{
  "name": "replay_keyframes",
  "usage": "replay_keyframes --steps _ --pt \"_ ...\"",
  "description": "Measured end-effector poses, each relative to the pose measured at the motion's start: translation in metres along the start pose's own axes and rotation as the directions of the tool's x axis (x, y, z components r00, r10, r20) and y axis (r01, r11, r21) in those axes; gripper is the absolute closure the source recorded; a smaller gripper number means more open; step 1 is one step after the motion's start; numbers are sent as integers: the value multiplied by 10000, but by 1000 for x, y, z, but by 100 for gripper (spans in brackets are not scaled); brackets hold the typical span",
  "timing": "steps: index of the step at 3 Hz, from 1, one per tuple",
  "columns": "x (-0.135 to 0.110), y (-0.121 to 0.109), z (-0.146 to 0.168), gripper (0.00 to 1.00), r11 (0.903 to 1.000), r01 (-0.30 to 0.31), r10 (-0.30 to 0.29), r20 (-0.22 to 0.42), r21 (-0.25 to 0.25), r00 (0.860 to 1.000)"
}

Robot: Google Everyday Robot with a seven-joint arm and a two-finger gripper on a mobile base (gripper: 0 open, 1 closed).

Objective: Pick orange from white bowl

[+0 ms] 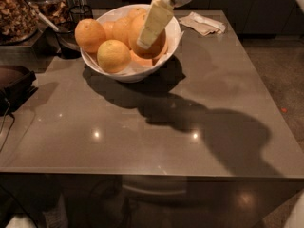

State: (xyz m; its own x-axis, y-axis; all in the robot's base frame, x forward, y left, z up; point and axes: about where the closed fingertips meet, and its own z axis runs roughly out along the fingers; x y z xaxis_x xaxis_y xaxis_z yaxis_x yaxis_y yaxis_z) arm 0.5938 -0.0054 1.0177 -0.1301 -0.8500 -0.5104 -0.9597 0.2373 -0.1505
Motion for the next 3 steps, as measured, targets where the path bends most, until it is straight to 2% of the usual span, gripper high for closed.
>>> replay_keyframes --steps 1,2,3 --pt "0 1 -1 100 10000 -7 7 53 -21 10000" --pt "-4 11 -8 100 9999 -126 125 152 67 9998" --pt "-12 49 -26 100 9986 -331 308 568 405 9979"
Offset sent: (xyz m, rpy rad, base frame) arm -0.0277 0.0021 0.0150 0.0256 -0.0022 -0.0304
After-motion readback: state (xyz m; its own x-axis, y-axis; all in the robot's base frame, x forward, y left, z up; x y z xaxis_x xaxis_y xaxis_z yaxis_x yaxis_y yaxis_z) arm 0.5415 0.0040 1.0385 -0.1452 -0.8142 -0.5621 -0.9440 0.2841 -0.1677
